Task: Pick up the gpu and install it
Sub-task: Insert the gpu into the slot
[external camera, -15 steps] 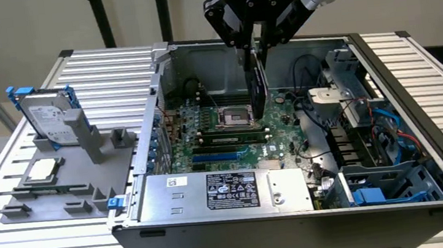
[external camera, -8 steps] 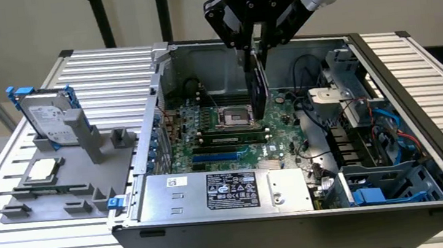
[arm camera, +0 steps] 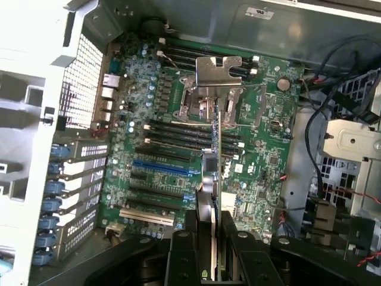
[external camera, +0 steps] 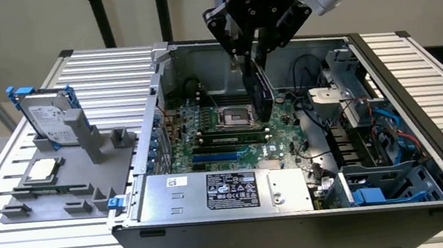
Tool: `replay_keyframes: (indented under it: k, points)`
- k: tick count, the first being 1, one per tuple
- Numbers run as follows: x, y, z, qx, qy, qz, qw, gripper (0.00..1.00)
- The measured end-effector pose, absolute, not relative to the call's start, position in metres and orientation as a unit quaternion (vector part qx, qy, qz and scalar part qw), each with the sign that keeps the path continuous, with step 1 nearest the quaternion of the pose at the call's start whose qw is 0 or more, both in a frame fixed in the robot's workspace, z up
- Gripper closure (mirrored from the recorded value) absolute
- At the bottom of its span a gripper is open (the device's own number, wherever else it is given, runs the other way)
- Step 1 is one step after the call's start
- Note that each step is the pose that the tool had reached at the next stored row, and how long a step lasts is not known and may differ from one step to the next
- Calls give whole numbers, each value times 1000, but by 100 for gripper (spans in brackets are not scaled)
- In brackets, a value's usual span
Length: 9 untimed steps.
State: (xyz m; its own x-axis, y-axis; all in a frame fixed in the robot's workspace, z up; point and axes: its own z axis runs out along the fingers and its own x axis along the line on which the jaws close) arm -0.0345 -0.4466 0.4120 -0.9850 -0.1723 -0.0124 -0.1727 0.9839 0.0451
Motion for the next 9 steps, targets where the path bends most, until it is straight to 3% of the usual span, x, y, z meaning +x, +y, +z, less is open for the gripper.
replay_keyframes:
  k: [9]
  points:
    - [-34,-447,403,-167,986,23,2,73]
